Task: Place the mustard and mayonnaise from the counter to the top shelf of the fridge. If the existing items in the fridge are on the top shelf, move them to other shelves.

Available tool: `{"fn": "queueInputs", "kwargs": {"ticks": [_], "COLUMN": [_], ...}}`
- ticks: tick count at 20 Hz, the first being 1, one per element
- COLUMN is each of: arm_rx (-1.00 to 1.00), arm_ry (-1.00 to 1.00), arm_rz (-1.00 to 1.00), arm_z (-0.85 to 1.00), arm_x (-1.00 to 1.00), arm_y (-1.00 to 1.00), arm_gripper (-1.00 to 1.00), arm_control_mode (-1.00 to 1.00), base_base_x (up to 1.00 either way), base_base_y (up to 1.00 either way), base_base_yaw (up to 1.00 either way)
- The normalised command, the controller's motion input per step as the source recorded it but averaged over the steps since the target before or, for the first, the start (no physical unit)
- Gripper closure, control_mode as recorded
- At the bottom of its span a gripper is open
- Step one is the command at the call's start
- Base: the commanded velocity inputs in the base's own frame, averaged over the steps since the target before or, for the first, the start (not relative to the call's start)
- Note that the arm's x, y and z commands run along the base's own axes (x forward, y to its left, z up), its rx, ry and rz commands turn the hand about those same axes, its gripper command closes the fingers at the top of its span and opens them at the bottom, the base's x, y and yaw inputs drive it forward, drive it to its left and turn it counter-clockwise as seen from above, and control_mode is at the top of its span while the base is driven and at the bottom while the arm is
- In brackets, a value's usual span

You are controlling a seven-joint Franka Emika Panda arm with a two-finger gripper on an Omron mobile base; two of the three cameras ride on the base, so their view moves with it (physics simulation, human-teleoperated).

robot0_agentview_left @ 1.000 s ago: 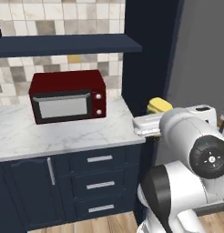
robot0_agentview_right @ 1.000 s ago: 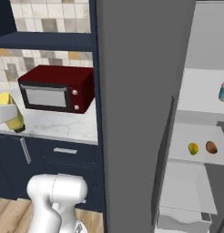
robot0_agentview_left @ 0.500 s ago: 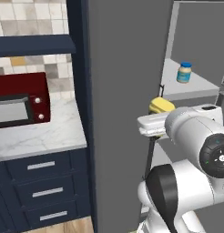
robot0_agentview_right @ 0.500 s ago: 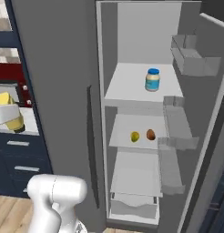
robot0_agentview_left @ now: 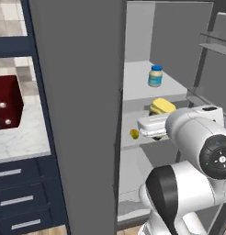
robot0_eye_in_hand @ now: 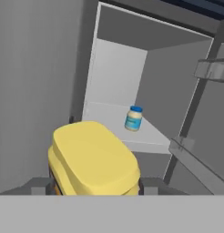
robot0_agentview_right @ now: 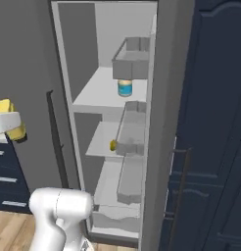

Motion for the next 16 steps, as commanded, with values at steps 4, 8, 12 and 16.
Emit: {"fn": "queueInputs", "kwargs": {"ticks": [4, 8, 12, 16], "arm_rx": [0.0, 0.0, 0.0, 0.0], "arm_ry": [0.0, 0.0, 0.0, 0.0], "arm_rz": [0.0, 0.0, 0.0, 0.0], "arm_z": [0.0, 0.0, 0.0, 0.0], "arm_x": [0.0, 0.0, 0.0, 0.0], "arm_y": [0.0, 0.0, 0.0, 0.0], "arm_gripper": [1.0, 1.0, 1.0, 1.0], "arm_control_mode": [1.0, 1.0, 1.0, 1.0], "base_base_x": [0.49, 0.66, 0.47, 0.4], "base_base_y": [-0.32, -0.13, -0.24, -0.26], "base_base_yaw": [0.0, 0.0, 0.0, 0.0]}}
